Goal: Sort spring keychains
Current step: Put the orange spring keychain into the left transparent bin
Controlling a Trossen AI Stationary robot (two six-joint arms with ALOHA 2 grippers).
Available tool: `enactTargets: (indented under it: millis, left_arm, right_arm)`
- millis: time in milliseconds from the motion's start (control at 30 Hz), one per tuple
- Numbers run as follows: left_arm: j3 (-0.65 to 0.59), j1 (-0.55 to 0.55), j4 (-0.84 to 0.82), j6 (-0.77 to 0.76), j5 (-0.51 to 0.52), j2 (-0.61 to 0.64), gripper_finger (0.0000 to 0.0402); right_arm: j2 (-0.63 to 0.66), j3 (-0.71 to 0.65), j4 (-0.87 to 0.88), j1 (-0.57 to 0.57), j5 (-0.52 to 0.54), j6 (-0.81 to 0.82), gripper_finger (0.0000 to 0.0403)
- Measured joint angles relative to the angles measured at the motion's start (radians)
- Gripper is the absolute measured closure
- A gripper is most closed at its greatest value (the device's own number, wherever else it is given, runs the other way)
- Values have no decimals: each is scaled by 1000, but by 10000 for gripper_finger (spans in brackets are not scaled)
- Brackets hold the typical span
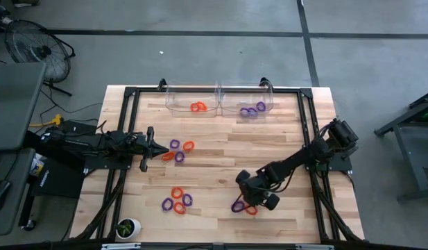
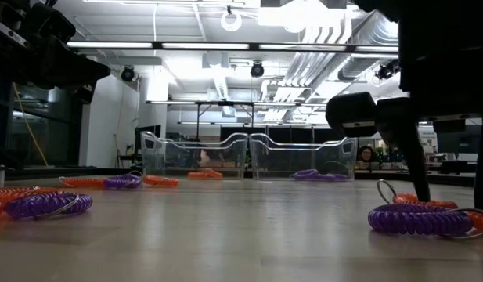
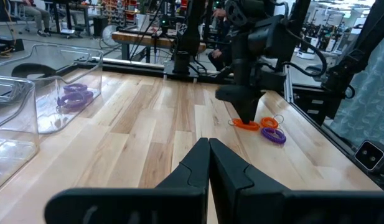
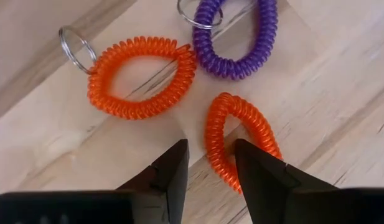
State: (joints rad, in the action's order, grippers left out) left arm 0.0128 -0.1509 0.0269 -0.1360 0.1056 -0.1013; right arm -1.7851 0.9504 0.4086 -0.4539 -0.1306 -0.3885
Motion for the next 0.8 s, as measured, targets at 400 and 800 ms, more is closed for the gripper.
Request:
enactTargets:
  millis: [400,800]
  left_arm:
    - [0,0,0,0,0,0,401]
    - [0,0,0,0,0,0,401]
  right_arm:
    - [-1,-1,37,16,-4,141,337]
    - [0,-2,50,16,1,310,396]
